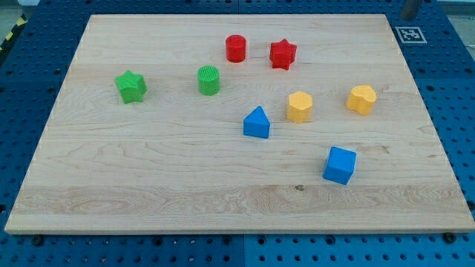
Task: Move your arm towards red star
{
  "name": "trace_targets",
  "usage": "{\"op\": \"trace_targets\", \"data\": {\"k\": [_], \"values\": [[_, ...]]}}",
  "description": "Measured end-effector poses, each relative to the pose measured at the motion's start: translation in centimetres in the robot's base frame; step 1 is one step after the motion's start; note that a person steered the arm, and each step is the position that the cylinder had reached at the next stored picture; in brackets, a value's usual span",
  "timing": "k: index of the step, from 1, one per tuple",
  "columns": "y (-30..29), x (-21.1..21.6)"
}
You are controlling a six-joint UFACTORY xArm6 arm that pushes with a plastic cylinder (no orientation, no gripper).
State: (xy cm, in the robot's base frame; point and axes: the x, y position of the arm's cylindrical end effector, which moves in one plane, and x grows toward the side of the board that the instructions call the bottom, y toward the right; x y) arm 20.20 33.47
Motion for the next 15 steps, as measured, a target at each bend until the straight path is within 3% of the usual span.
{"op": "trace_targets", "data": {"k": [4, 6, 11, 15], "values": [[0.0, 1.1], [0.0, 5.3], [-0.7, 6.4], [-14.8, 10.8]]}}
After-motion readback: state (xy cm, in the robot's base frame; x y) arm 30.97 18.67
